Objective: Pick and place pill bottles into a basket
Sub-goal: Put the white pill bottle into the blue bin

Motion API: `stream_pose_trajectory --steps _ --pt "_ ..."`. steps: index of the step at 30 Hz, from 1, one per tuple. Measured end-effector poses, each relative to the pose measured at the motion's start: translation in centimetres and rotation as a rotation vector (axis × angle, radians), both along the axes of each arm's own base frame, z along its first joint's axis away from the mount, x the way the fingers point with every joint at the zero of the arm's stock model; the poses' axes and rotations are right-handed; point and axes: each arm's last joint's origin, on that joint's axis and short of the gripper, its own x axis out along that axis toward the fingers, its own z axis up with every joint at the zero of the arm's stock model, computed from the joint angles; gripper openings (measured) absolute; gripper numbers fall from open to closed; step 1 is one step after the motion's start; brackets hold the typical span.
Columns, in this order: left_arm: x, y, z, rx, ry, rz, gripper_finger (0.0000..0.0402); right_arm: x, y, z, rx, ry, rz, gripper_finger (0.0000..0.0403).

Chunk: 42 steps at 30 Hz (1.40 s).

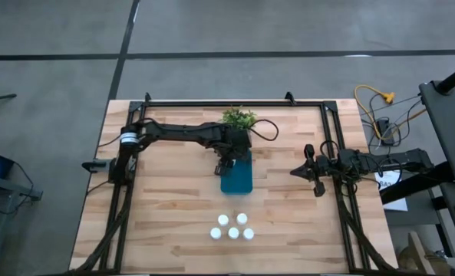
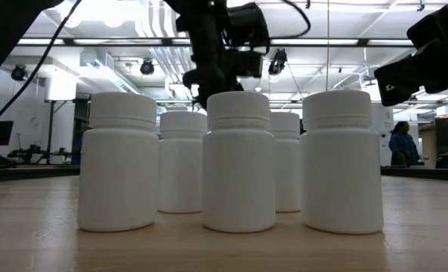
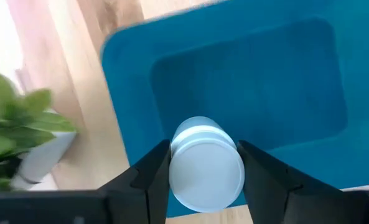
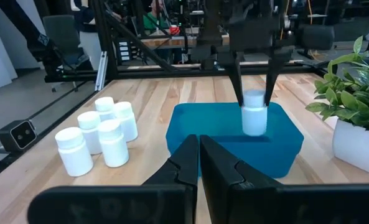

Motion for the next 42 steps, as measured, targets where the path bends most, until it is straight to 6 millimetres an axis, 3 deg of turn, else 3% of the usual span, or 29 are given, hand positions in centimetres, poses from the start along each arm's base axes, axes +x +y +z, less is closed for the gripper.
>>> stream_pose_trajectory --steps 8,42 --pt "-0.2 0.3 -1.4 -0.005 0.009 0.009 0.0142 0.0 0.0 0.0 0.0 0.0 0.0 0.0008" --pt "-0.7 1.7 -2.4 0.017 0.004 0.031 0.0144 0.0 0.0 0.0 0.0 0.0 0.0 0.0008"
